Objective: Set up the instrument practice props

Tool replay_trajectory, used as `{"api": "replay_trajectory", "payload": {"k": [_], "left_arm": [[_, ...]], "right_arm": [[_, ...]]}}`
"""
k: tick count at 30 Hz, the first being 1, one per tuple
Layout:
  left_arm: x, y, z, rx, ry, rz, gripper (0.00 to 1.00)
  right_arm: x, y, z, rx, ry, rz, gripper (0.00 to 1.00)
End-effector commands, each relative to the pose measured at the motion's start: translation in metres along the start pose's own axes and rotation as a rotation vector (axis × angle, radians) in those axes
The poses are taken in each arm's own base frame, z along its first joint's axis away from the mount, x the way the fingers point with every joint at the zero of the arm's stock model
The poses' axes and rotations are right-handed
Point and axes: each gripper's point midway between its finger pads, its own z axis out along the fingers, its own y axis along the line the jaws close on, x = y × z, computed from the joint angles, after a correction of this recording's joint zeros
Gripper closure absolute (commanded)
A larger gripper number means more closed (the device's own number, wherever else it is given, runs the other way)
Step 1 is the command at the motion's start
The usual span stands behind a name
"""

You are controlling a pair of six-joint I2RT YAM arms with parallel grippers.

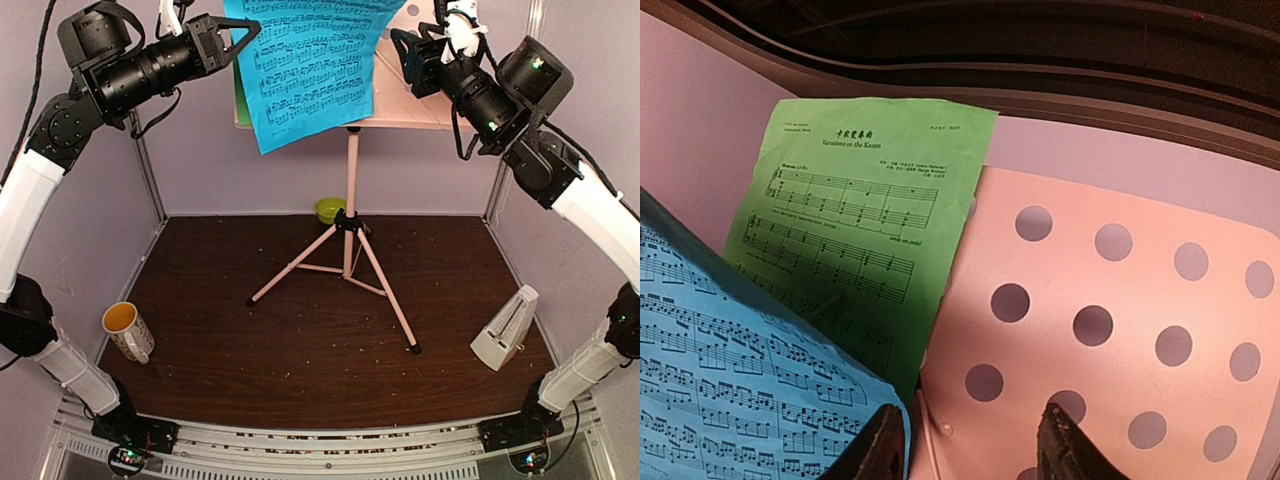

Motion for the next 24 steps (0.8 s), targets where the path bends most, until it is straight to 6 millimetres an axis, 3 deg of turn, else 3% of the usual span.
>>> {"api": "replay_trajectory", "payload": {"k": [1,13,24], "left_arm": [[-0.017,0.018,-0.004,-0.072,-0.059,-0.061,1.0],[-0.026,0.025,-0.008,-0.107,-0.104,-0.106,1.0],[-0.034,0.027,-0.013,-0.112,-0.152,-0.133,1.0]], "right_arm": [[0.013,-0.002,-0.001,-0.002,0.067,-0.038,0.54],[0.061,0.019,0.012,-0.039,0.23,-0.12,0.62],[0.067,0.007,0.021,0.05,0.259,-0.16,0.77]]}}
